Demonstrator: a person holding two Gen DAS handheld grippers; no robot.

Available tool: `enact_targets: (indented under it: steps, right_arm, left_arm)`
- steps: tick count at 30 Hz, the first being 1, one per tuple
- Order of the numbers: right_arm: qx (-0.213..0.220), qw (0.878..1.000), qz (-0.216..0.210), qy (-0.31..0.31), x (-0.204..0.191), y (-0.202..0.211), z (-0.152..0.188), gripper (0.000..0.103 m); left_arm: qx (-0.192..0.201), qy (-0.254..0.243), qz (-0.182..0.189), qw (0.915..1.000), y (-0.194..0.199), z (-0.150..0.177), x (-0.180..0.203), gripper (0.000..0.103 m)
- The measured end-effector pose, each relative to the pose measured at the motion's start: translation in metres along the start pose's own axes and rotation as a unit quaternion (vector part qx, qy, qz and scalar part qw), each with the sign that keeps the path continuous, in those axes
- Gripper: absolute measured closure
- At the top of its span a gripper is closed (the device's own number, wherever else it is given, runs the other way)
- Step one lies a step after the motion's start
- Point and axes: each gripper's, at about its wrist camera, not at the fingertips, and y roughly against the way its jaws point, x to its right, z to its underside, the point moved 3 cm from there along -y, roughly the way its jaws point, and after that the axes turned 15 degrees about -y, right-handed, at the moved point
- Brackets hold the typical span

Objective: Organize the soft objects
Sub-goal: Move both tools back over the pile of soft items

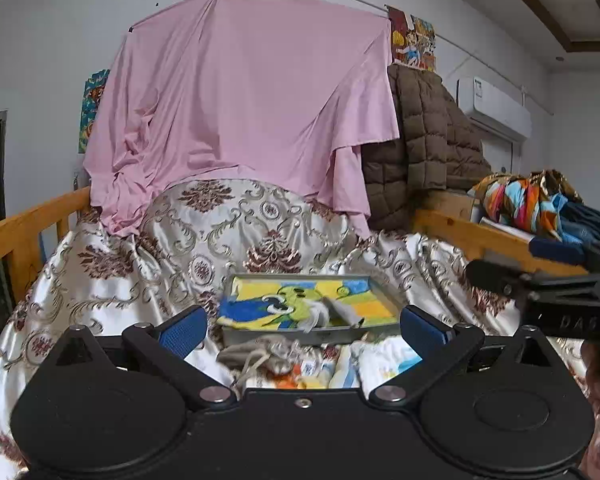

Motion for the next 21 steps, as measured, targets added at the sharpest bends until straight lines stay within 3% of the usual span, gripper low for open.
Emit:
enact_targets:
  steps: [7, 12, 21]
  right_arm:
    - [-0.004, 1.000, 0.004, -0.014, 0.001, 0.007, 0.019, 0.000]
    - [-0.021, 1.000, 0.009, -0.019, 0.005, 0.006, 0.035, 0.000]
    - [-0.091, 0.995, 0.008, -0.032, 0.015, -0.002, 0.070, 0.000]
  left_arm:
    - [-0.008, -0.003, -0.001, 1.0000, 0.009, 0.023, -0.002, 0.001]
    - [-0.012, -0.015, -0.030, 0.9993, 0.014, 0.035, 0.000, 0.001]
    - [-0.074, -0.012, -0.031, 0.9967, 0.009, 0.054, -0.002, 0.001]
